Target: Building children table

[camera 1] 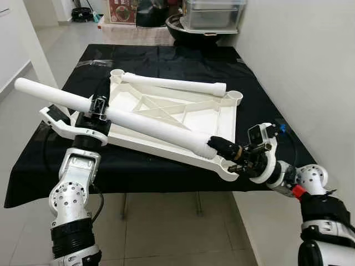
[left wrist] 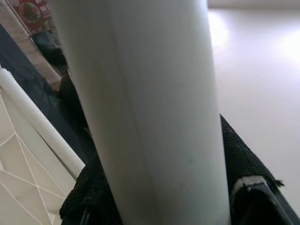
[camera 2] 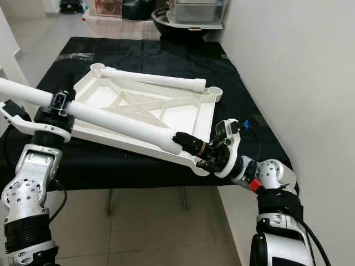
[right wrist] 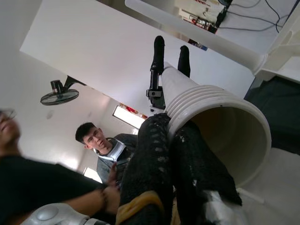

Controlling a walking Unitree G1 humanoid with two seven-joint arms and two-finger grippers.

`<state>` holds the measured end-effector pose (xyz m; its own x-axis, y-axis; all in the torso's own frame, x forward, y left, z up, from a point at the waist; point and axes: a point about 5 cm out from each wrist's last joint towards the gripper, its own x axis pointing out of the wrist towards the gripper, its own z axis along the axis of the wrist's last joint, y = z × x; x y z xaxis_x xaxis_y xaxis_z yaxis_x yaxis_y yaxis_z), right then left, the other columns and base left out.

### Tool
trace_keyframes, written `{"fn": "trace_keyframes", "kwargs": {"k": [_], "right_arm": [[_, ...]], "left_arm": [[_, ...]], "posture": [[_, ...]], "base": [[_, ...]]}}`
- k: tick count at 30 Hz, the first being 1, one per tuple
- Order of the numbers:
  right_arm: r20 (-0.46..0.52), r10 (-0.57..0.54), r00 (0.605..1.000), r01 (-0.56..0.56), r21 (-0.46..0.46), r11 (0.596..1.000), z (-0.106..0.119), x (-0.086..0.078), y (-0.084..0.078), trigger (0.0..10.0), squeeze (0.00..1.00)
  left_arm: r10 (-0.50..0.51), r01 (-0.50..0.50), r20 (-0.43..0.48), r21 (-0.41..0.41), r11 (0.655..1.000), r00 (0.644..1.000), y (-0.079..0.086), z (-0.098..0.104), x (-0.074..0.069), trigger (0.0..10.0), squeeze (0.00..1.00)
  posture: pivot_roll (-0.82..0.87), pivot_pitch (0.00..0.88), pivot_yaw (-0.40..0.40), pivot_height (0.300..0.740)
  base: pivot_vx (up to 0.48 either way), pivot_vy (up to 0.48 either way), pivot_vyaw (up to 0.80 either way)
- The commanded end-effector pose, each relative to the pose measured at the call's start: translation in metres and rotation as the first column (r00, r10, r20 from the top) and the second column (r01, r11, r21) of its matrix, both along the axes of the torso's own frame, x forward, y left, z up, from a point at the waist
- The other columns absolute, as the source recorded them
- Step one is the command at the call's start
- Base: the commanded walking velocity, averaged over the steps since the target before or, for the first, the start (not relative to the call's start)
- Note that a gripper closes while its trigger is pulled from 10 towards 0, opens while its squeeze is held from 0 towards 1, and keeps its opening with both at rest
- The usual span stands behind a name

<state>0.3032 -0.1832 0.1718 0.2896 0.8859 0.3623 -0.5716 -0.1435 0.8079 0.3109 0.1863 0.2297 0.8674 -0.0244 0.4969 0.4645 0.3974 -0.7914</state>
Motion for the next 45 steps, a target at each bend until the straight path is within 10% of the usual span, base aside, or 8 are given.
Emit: {"fn": "trace_keyframes", "kwargs": {"k": [1, 3, 4, 16, 29, 30, 37, 45], "right_arm": [[0.049, 0.036, 0.998, -0.036, -0.001, 0.999, 0.005, -0.001, 0.011, 10.0, 0.00], [0.057, 0.038, 0.998, -0.038, 0.002, 0.999, 0.005, -0.003, 0.013, 10.0, 0.00], [0.068, 0.041, 0.997, -0.042, 0.004, 0.999, 0.005, -0.004, 0.013, 10.0, 1.00], [0.065, 0.040, 0.997, -0.038, -0.025, 0.999, -0.001, -0.006, 0.014, 10.0, 1.00], [0.002, -0.015, 1.000, 0.015, -0.282, 0.959, -0.041, -0.008, 0.011, 10.0, 1.00], [0.001, -0.030, 1.000, 0.029, -0.310, 0.950, -0.045, -0.007, 0.011, 10.0, 0.00], [0.018, -0.015, 1.000, 0.020, -0.351, 0.936, -0.051, -0.011, 0.000, 10.0, 0.00], [0.054, -0.047, 0.997, 0.069, -0.567, 0.821, -0.073, -0.009, -0.020, 10.0, 0.00]], "left_arm": [[0.007, -0.007, -0.012, 0.026, 1.000, 1.000, -0.006, 0.002, 0.001, 0.0, 0.00], [0.004, -0.004, -0.008, 0.033, 0.999, 1.000, -0.007, 0.003, 0.001, 0.0, 0.00], [0.003, -0.003, -0.008, 0.035, 0.999, 1.000, -0.007, 0.004, 0.000, 0.0, 0.00], [0.006, -0.006, -0.002, 0.037, 0.999, 1.000, -0.009, 0.008, 0.001, 0.0, 0.00], [0.005, -0.003, -0.046, 0.046, 0.999, 0.999, -0.015, 0.002, 0.003, 0.0, 0.00], [0.015, -0.013, -0.054, 0.042, 0.999, 0.998, -0.014, 0.001, 0.003, 0.0, 0.00], [0.009, -0.005, -0.055, 0.070, 0.998, 0.998, -0.016, 0.001, 0.003, 0.0, 0.00], [-0.013, 0.018, -0.039, 0.137, 0.990, 0.999, -0.016, 0.007, 0.003, 0.0, 0.00]], "posture": [[0.05, 0.077, -0.080, 0.740], [0.05, 0.077, -0.079, 0.740], [0.05, 0.078, -0.078, 0.740], [0.05, 0.088, -0.075, 0.740], [0.05, 0.092, -0.073, 0.740], [0.05, 0.092, -0.073, 0.740], [0.05, 0.090, -0.074, 0.740], [0.06, 0.077, -0.074, 0.740]], "base": [[0.000, 0.000, 0.00], [0.000, 0.000, 0.00], [0.000, 0.000, 0.00], [0.000, 0.000, 0.00], [0.000, 0.000, 0.00], [0.000, 0.000, 0.00], [0.000, 0.000, 0.00], [0.000, 0.000, 0.00]]}}
